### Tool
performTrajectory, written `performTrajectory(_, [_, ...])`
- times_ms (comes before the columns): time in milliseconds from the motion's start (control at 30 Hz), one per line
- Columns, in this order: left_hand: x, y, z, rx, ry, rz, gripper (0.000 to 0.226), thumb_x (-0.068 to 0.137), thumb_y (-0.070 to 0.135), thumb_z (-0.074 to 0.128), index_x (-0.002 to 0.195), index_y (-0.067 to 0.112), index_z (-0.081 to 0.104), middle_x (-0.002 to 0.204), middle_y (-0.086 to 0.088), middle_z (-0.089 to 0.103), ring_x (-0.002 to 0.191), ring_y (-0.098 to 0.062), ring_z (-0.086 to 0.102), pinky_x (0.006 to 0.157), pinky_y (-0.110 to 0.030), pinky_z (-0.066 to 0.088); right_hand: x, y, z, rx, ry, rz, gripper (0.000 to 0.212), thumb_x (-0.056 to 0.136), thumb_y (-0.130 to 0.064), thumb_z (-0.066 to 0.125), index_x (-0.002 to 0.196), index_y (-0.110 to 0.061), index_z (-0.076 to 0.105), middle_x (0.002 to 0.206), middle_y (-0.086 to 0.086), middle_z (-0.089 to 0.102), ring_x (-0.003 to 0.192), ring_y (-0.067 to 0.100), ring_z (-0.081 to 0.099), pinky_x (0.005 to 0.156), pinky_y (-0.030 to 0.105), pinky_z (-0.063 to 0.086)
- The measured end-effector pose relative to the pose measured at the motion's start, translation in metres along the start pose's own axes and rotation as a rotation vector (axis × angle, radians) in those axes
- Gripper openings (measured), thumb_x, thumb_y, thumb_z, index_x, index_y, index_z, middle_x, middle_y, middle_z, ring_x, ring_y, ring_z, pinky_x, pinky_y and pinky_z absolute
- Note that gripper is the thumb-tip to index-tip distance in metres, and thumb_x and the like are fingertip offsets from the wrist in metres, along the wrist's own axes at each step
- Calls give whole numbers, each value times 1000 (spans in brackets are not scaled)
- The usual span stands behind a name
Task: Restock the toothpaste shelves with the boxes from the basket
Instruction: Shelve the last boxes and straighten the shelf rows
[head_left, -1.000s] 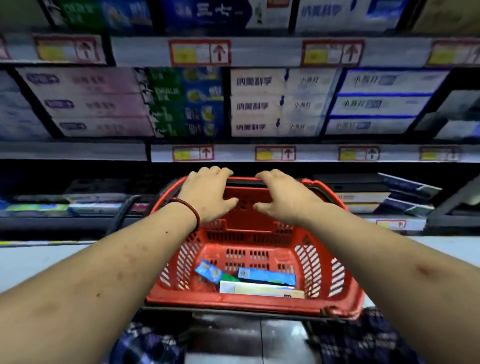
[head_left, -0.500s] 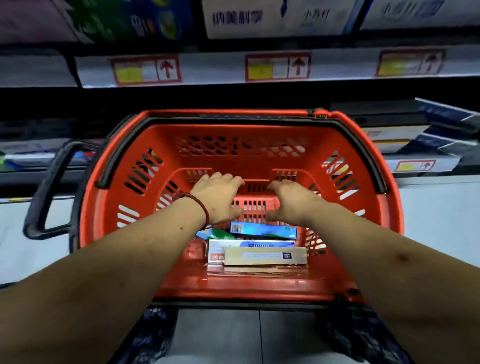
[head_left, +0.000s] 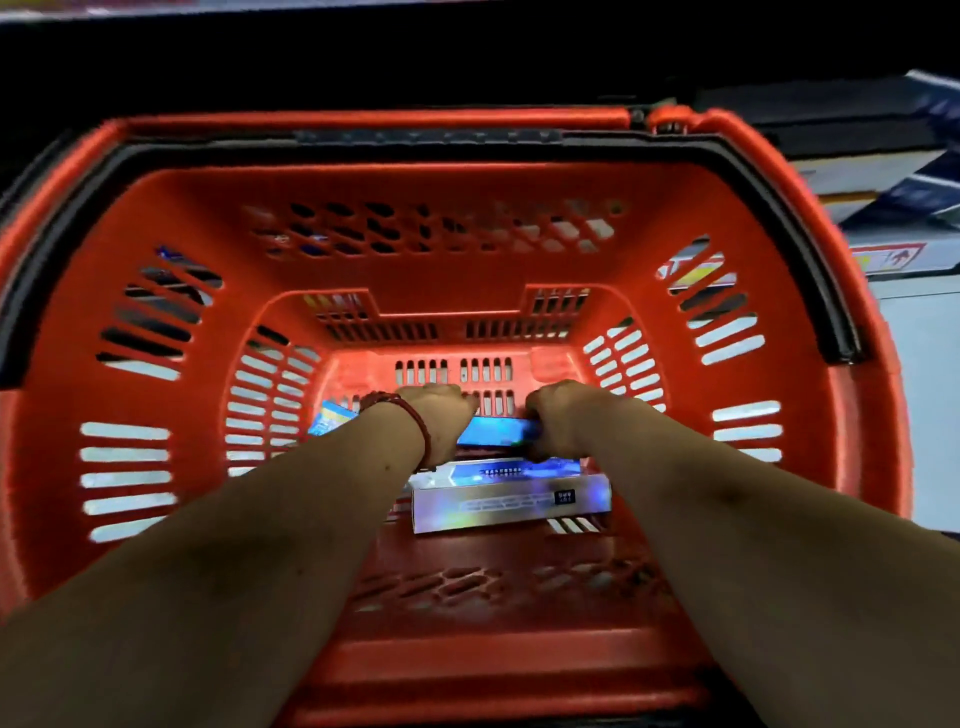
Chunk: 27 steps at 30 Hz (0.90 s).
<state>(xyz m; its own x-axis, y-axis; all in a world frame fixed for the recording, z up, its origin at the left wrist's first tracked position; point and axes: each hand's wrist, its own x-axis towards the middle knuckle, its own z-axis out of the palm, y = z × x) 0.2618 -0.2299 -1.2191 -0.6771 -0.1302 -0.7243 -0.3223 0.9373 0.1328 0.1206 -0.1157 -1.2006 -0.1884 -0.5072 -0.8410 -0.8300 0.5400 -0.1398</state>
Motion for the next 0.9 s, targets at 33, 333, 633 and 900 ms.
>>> performTrajectory(33, [2,0,2,11,-4,-2,41,93,22,64,131,14,51,126,-10,57,116,-33,59,93,-44,52,5,0,1,-2,-11,3,50,85,-33,77,129,-18,59,126,8,63,112,28,61,93,35,49])
performTrajectory(333, [10,-15,0,-211,5,-87,43,98,23,59,137,12,47,126,-14,57,109,-33,61,93,-43,53,19,5,1,100,47,-13,45,87,-33,70,129,-20,60,121,8,63,103,25,60,86,31,50])
performTrajectory(633, [-46,-32,-47,-217,75,-93,53,99,39,60,145,17,44,139,-15,54,129,-33,52,106,-35,41,-46,3,-43,141,201,-14,43,90,-18,70,132,-19,59,127,7,64,114,26,61,84,23,42])
performTrajectory(900, [-160,-26,-132,-236,297,-84,43,97,43,61,133,19,55,126,-8,65,116,-28,60,99,-37,47,-164,-6,-108,406,472,-83,47,85,-26,80,126,-12,60,116,7,63,99,22,59,74,27,45])
